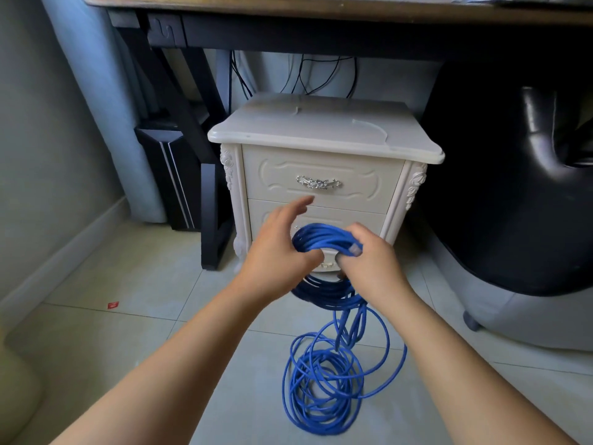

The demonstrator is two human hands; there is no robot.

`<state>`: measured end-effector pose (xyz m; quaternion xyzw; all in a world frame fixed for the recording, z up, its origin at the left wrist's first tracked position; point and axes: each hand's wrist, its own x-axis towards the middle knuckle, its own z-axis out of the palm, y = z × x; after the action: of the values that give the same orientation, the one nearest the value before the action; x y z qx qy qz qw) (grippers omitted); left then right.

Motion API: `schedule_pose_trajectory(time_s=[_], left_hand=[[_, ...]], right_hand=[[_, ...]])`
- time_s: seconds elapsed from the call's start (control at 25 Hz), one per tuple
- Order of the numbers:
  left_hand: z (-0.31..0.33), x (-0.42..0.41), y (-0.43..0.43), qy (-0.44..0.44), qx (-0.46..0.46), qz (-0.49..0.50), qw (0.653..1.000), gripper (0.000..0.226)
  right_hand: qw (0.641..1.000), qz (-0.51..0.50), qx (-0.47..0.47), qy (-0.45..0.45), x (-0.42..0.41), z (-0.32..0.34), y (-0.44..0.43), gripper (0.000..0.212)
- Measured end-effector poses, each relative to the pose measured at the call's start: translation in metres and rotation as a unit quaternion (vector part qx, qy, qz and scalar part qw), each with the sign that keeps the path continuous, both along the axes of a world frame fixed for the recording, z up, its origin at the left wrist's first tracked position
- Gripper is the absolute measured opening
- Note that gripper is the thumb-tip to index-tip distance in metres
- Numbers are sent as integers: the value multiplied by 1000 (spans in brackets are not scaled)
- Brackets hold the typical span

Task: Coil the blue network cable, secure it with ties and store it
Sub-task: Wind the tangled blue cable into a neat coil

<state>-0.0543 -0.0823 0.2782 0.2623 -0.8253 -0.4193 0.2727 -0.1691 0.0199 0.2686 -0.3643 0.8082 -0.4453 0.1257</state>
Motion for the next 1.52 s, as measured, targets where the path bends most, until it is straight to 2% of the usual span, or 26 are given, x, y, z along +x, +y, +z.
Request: schedule_pose_trajectory(time_s=[0.08,0.16,0.24,0.28,0.4,0.48,0.6,0.72,0.76,0.8,0.88,0.96,1.04,1.12,1.2,1.36,1.44,1.52], left_hand=[[0,-1,1,-41,-99,-58,993,76],[-2,-2,2,-81,-108,-70,988,69],[-2,-4,-1,-112,-125,-34,985,50],[-2,-4,-1,-111,-135,-17,984,39],[2,-4,-2,-61,-104,23,992,17],[3,-4,-5,-30,-49,37,998,11],[5,-6,-5,1,40,65,997,5],[6,-9,-4,-7,100,64,993,2],[7,-8,-3,-9,124,43,991,6],[7,-8,-4,2,158,12,987,18],[3,-6,-8,42,232,-34,971,60],[-4,-4,-12,29,255,-32,966,87],[-10,-2,-3,-35,262,-58,963,81],[-15,-3,13,-118,245,-111,956,66],[-21,-7,26,-131,221,-127,958,62],[-23,-15,33,-74,184,-85,976,75],[-25,-18,42,-84,152,-72,982,77],[-25,-22,48,-86,169,-37,981,69]], right_hand=[[993,43,57,90,7,0,-1,13],[977,65,108,175,15,5,-1,13],[971,63,113,203,19,8,-2,16],[979,55,93,174,19,9,-1,21],[999,36,3,3,10,13,0,38],[995,61,8,-82,2,17,5,38],[986,96,48,-127,-5,18,8,27],[988,74,33,-134,-2,9,4,9],[987,59,17,-146,-2,4,2,8],[984,38,-10,-172,-3,-1,0,8],[958,-22,-100,-266,-10,-6,-4,9],[900,-80,-207,-375,-23,-2,-6,16],[827,-112,-297,-464,-32,7,-6,20],[783,-132,-336,-507,-35,10,-4,23],[765,-142,-345,-525,-34,9,-3,26],[721,-159,-389,-551,-33,12,-2,31],[709,-155,-413,-550,-34,15,0,32],[704,-151,-421,-552,-34,15,2,33]])
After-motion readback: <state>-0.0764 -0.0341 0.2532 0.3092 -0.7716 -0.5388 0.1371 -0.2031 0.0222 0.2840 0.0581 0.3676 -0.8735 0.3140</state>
